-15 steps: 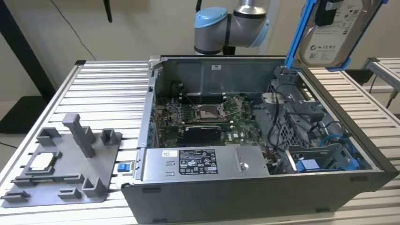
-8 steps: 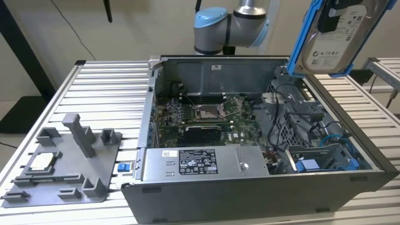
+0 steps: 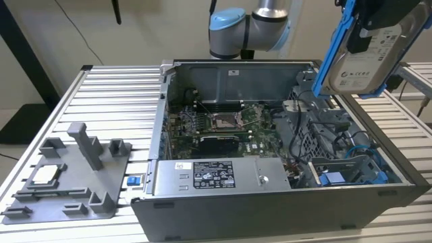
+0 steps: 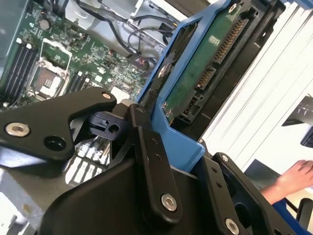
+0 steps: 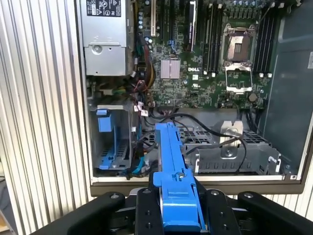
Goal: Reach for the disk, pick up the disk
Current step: 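Pick up the disk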
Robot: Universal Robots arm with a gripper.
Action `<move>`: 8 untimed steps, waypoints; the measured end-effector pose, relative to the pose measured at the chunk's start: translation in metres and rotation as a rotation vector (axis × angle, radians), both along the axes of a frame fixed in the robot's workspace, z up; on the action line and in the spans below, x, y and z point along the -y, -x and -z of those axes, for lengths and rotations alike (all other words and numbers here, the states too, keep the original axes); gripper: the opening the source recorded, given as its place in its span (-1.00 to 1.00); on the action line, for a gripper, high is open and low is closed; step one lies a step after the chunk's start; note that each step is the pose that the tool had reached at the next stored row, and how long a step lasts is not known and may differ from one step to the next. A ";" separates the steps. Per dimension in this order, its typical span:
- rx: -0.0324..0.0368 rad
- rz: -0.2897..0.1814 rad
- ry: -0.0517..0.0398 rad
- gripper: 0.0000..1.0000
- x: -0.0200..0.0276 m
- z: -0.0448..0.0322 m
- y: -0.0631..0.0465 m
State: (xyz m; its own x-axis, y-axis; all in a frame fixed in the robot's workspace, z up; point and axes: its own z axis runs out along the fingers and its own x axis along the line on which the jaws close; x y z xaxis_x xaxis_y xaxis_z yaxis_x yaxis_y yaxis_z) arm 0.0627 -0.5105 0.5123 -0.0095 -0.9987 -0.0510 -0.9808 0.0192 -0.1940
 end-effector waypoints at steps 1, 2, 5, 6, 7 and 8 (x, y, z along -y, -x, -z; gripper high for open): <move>0.0000 0.000 -0.0013 -1.00 0.0029 0.0013 0.000; 0.0000 -0.001 -0.0027 -1.00 0.0058 0.0027 0.000; 0.0000 -0.001 -0.0067 -1.00 0.0155 0.0069 0.000; 0.0000 -0.001 -0.0079 -1.00 0.0189 0.0083 0.000; 0.0000 -0.001 -0.0092 -1.00 0.0224 0.0095 0.001; 0.0000 -0.001 -0.0107 -1.00 0.0263 0.0106 0.001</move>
